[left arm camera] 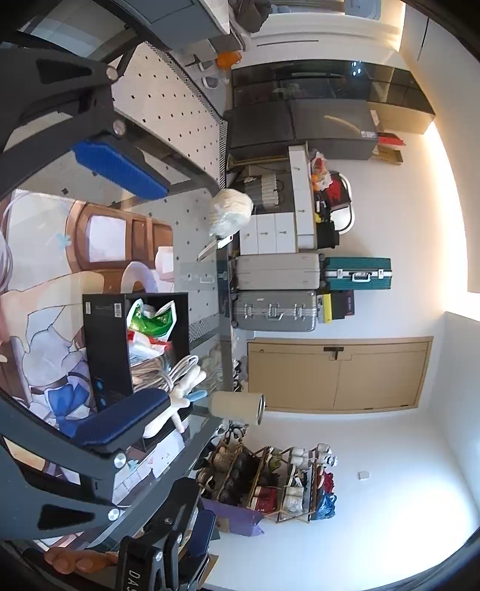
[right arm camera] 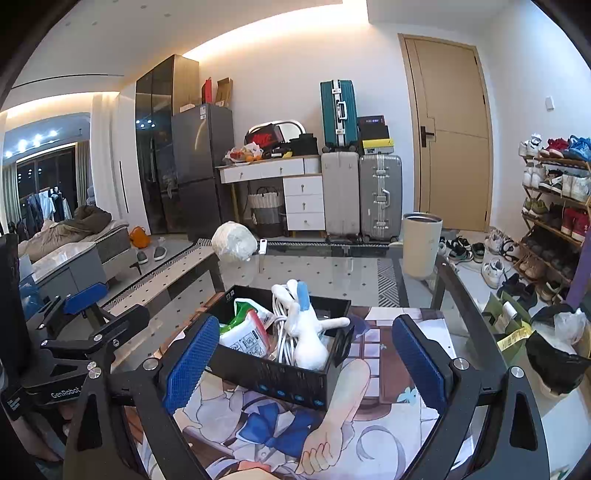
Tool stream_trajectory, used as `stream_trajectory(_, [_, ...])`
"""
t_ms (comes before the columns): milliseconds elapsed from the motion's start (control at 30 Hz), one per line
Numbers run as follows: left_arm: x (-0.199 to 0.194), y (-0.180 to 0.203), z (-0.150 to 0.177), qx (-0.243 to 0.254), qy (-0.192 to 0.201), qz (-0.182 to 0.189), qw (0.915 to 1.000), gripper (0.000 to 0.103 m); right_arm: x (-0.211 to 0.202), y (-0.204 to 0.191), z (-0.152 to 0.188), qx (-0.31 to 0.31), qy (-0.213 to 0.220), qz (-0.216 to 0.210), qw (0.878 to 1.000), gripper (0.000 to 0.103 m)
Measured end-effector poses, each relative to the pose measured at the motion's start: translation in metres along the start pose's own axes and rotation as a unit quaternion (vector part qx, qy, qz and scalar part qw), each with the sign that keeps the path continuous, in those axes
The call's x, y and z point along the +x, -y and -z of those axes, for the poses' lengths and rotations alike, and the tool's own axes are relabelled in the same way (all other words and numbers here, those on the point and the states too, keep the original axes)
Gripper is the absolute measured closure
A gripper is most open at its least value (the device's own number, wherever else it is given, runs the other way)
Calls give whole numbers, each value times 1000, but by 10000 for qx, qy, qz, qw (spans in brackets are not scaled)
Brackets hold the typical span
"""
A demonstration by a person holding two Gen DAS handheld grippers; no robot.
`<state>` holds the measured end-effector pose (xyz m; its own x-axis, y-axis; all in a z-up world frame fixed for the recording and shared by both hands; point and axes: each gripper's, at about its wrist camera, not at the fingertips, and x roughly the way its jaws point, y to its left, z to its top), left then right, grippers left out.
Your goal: Organize soft objects
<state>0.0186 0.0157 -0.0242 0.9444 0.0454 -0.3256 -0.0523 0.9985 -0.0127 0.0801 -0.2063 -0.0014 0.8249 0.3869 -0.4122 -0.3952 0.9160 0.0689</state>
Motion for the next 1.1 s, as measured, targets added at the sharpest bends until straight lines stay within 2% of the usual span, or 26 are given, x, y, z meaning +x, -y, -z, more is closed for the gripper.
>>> stream_trajectory(1100, [-6,0,-1,-109,-37,67,9999,0,-2,-2,3,27,8,-7,10000,7])
